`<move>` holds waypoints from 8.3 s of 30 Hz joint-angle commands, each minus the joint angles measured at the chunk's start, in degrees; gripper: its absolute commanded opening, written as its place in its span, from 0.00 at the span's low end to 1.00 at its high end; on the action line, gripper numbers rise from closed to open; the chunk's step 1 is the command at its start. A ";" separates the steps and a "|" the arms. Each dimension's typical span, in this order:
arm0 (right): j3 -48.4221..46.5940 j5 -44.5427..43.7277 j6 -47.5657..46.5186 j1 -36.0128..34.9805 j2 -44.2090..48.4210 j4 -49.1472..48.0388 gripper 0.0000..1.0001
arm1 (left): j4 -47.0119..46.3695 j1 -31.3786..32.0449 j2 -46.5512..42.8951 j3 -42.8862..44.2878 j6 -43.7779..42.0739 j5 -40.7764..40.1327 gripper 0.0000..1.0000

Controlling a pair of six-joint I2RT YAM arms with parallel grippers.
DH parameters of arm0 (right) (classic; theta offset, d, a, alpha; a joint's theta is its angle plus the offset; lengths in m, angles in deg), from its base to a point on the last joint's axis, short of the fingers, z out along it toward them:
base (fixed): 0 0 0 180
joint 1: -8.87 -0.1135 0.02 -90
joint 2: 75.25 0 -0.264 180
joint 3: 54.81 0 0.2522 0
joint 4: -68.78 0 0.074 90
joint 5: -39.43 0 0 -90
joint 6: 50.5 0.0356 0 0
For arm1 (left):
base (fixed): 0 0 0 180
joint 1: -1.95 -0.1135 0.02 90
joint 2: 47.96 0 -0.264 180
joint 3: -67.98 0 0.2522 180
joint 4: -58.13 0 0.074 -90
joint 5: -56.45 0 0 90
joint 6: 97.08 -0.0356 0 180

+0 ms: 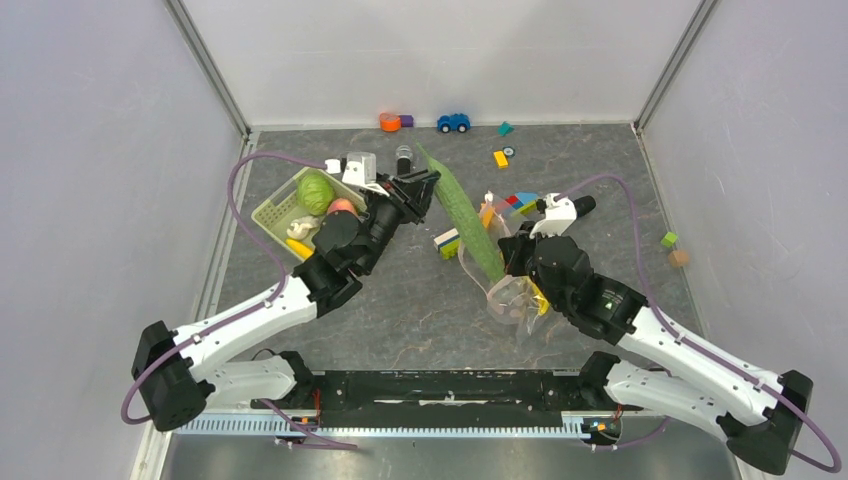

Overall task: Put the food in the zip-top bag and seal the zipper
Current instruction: Place the fake vegetable in the zipper food storage bag, then pick up the fake vegetable from the bin, then place the fake vegetable in the zipper food storage bag.

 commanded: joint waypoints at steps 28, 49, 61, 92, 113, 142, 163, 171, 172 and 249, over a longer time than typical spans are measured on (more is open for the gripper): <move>-0.25 1.13 2.56 0.19 3.83 -16.80 0.00 | 4.64 8.05 10.43 -0.05 4.80 15.38 0.02; 1.73 1.44 -2.44 0.20 4.79 -31.99 0.00 | 13.85 8.07 19.23 2.13 3.54 31.47 0.02; 2.23 3.60 -3.33 0.20 5.21 -31.22 0.00 | 21.77 8.04 20.00 6.04 3.11 25.63 0.09; -6.59 -16.84 -19.30 0.18 2.24 3.25 0.00 | 22.21 7.98 12.28 17.51 0.00 40.59 1.00; -7.20 0.43 -23.47 0.20 2.87 1.14 0.00 | 21.51 7.89 13.65 20.47 -3.64 24.79 0.43; -11.74 -23.64 -24.64 0.20 1.68 15.94 0.00 | 44.90 -41.31 3.60 0.11 6.71 4.83 0.99; 5.48 -8.51 -26.33 0.20 4.16 -3.98 0.05 | 31.78 -52.95 28.44 11.79 -6.30 17.28 1.00; 5.97 -4.56 -27.25 0.20 5.09 -4.64 0.05 | 30.72 -53.54 34.69 13.34 -5.46 16.38 0.96; 5.98 -4.52 -27.22 0.20 5.21 -4.66 0.05 | 30.72 -53.63 35.20 13.48 -5.21 16.91 0.90; -1.22 13.08 -17.94 0.20 10.45 -8.76 0.04 | 28.53 15.04 9.64 5.56 -21.07 40.34 0.92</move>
